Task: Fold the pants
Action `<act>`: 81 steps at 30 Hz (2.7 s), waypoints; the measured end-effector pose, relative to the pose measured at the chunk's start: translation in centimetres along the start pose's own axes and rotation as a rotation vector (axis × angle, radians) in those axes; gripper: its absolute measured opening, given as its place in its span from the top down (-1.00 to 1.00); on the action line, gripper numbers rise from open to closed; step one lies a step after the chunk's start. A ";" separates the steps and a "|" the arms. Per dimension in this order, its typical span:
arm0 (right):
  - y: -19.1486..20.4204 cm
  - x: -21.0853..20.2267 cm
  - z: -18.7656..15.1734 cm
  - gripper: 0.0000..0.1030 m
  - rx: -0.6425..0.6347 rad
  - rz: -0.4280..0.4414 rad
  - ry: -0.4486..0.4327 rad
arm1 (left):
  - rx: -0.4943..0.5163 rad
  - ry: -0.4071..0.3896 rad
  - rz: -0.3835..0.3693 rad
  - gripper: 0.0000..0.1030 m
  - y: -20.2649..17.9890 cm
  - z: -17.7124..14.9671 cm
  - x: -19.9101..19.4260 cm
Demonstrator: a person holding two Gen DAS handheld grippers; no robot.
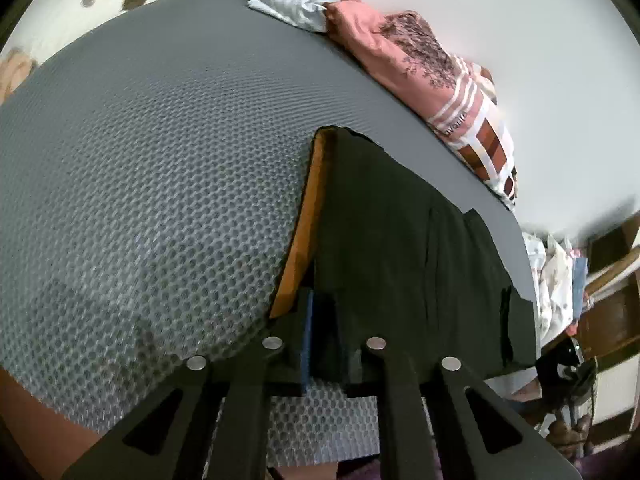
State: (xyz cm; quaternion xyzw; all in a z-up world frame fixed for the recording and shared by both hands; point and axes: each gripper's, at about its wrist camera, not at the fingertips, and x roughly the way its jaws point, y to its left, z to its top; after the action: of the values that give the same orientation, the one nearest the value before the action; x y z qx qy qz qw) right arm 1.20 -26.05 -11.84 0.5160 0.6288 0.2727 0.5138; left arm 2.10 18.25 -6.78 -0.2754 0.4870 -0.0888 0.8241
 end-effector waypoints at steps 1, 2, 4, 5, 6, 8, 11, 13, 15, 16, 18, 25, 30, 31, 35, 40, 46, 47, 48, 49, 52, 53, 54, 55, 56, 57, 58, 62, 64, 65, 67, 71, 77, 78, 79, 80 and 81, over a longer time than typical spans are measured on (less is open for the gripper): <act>-0.1 0.2 -0.1 -0.81 0.005 -0.002 0.004 | 0.015 0.000 0.002 0.67 -0.2 0.2 0.1; -0.3 0.3 -0.1 -0.81 0.011 -0.002 0.010 | 0.037 0.000 0.005 0.55 -0.6 0.5 0.3; -0.4 0.4 -0.1 -0.81 0.015 0.000 0.013 | 0.069 0.010 0.005 0.31 -1.3 1.2 0.8; -0.4 0.3 -0.1 -0.81 0.014 0.002 0.009 | 0.088 0.012 0.016 -0.07 -1.8 1.5 1.0; -0.4 0.2 -0.2 -0.81 0.012 0.003 0.006 | 0.110 0.012 0.057 -0.46 -2.2 1.9 1.2; -0.3 0.1 -0.2 -0.82 0.004 0.009 0.004 | 0.152 -0.011 0.104 -0.51 -2.7 2.9 1.5; 0.0 0.4 -0.1 -0.83 -0.013 0.018 0.018 | 0.148 0.023 0.092 -0.53 -2.5 4.2 2.9; 0.3 0.5 0.0 -0.83 -0.024 0.019 0.026 | 0.227 0.070 0.074 -0.54 -3.5 4.6 3.7; 0.6 0.5 0.2 -0.83 -0.039 0.018 0.022 | 0.336 0.121 0.127 -0.33 -5.3 4.4 4.8; 0.8 0.4 0.4 -0.83 -0.045 0.021 0.018 | 0.359 0.128 0.135 -0.15 -5.8 4.3 5.0; 1.1 0.3 0.8 -0.84 -0.053 0.031 0.011 | 0.374 0.160 0.124 0.16 -6.3 4.4 5.3; 3.3 0.3 2.4 -0.84 -0.165 0.034 -0.004 | 0.196 0.108 -0.034 0.65 -7.6 5.8 1.2; 4.6 -0.4 4.6 -0.84 -0.245 0.142 -0.043 | 0.174 0.096 -0.247 0.65 -16.3 5.6 -1.2; 4.6 -0.9 5.0 -0.84 -0.242 0.183 -0.056 | 0.191 0.102 -0.299 0.65 -19.1 5.2 -0.9; 3.9 -4.1 5.9 -0.89 -0.218 0.346 -0.109 | 0.203 0.200 -0.514 0.98 -27.7 3.7 3.7; 1.2 -8.2 6.9 -1.00 -0.170 0.336 -0.202 | 0.317 0.311 -0.620 0.98 -36.8 1.0 11.7; -0.5 -8.8 7.4 -1.00 -0.164 0.350 -0.192 | 0.454 0.211 -0.455 0.61 -36.3 0.7 10.6; -0.2 -8.6 7.6 -1.00 -0.176 0.331 -0.185 | 0.461 0.194 -0.403 0.25 -35.2 0.6 10.1; 0.3 -8.3 7.8 -1.00 -0.191 0.307 -0.177 | 0.458 0.175 -0.372 0.01 -33.8 0.4 9.6; 0.5 -8.2 8.0 -1.00 -0.204 0.283 -0.167 | 0.439 0.155 -0.357 -0.03 -32.4 0.4 9.2; 1.4 -7.0 8.5 -1.00 -0.240 0.219 -0.136 | 0.329 0.151 -0.323 -0.07 -28.0 0.6 8.9; 1.3 -6.8 8.7 -1.00 -0.241 0.204 -0.131 | 0.283 0.151 -0.309 -0.07 -26.4 0.4 9.1; 1.5 -6.8 9.0 -1.00 -0.243 0.181 -0.137 | 0.238 0.149 -0.305 -0.07 -25.0 0.3 9.2; 1.5 -7.0 9.1 -1.00 -0.245 0.169 -0.147 | 0.206 0.148 -0.302 -0.07 -23.8 0.2 9.0; 1.6 -7.3 9.1 -1.00 -0.252 0.161 -0.155 | 0.170 0.146 -0.296 -0.07 -22.6 0.1 8.9; 1.7 -7.6 9.2 -1.00 -0.262 0.134 -0.160 | 0.148 0.140 -0.294 -0.07 -21.9 0.1 8.8; 1.7 -7.6 9.4 -1.00 -0.267 0.110 -0.160 | 0.134 0.132 -0.293 -0.07 -21.2 -0.1 8.8; 1.7 -9.4 9.6 -1.00 -0.275 0.049 -0.225 | 0.120 0.134 -0.285 -0.13 -19.8 -0.3 9.2; 1.8 -9.8 9.9 -1.00 -0.284 0.029 -0.229 | 0.122 0.131 -0.294 -0.18 -19.8 -0.4 9.4; 1.7 -9.7 10.1 -1.00 -0.285 0.032 -0.219 | 0.132 0.129 -0.293 -0.22 -20.1 -0.5 9.7; 1.5 -8.9 10.6 -1.00 -0.277 0.025 -0.189 | 0.155 0.134 -0.282 -0.25 -20.6 -0.8 10.2; 2.8 -6.7 10.9 -1.00 -0.301 0.049 -0.126 | 0.165 0.137 -0.275 -0.28 -20.6 -1.2 10.6; 3.2 -6.4 11.0 -1.00 -0.307 0.180 -0.081 | 0.122 0.153 -0.288 -0.32 -19.4 -1.2 11.0; 3.3 -6.7 11.2 -1.00 -0.310 0.167 -0.089 | 0.113 0.158 -0.292 -0.33 -19.2 -1.2 11.1; 3.4 -7.0 11.4 -1.00 -0.323 0.102 -0.121 | 0.105 0.160 -0.292 -0.33 -19.0 -1.3 11.3; 3.4 -7.2 11.7 -1.00 -0.339 0.052 -0.137 | 0.103 0.162 -0.291 -0.33 -19.0 -1.3 11.4; 3.4 -7.0 12.1 -1.00 -0.340 0.035 -0.129 | 0.105 0.164 -0.289 -0.34 -18.9 -1.4 11.4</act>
State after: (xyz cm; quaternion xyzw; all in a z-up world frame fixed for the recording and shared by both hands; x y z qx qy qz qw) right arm 13.24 -33.79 -10.25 0.4489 0.5303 0.3504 0.6281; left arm 9.08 -2.76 -5.68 -0.2909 0.5023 -0.2540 0.7736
